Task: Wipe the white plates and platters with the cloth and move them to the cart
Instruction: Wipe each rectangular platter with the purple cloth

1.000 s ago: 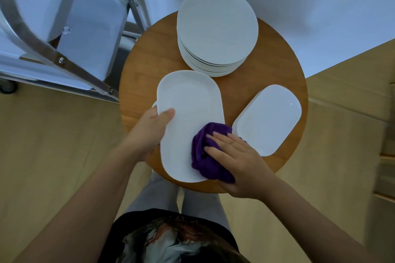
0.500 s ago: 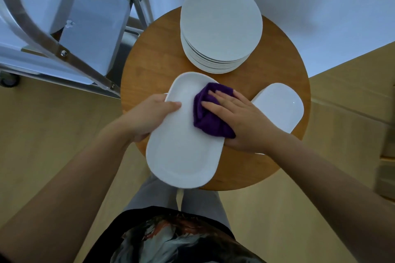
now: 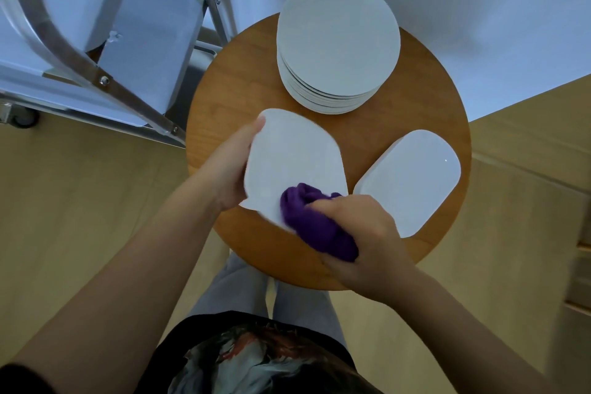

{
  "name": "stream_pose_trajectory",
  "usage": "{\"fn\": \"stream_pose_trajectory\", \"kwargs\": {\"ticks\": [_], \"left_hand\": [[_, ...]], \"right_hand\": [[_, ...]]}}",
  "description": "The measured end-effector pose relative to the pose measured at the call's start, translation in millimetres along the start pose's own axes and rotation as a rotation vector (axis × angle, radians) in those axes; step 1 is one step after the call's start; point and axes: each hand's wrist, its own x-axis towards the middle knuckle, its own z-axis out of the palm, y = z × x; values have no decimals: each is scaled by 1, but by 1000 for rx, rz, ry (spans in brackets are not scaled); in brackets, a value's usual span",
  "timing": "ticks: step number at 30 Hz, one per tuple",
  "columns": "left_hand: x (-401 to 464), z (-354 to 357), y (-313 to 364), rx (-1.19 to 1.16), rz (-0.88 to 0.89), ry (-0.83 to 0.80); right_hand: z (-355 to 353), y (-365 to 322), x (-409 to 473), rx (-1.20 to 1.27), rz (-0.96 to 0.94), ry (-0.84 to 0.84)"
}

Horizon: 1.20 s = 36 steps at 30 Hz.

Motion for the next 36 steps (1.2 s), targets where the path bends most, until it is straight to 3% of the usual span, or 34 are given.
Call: {"fn": "stream_pose_trajectory", "kwargs": {"ticks": [2,3,7,11,14,16,19,25,32,36], "left_hand": [[-2,-4,-2,-53,-51,-94],[0,-5,-5,-38,-57,-67],[7,-7,-25,137,65,224],[7,-15,-34,-357,212,-232],[2,-19,-30,-472,187,-292],[0,-19,-31,-397,204,-271],[-7,-15,-30,-289,242,-252],[-25,-7,-14,-45,345,-165],[-30,13,-10,93,347,-131],[-26,26,-24,21,385,38]], "right_hand": [[-12,-7,8,409,294,150],[-19,-5,11,630,431,240],[-38,18,13,1202,626,387],[-28,29,3,1396,791,417],[-20,43,-5,1287,949,415],[-15,51,-6,1092,1012,490],[-12,61,0,1038,1044,633],[-6,55,30,387,773,532],[20,6,57,306,543,423],[36,-18,67,260,394,305]]}}
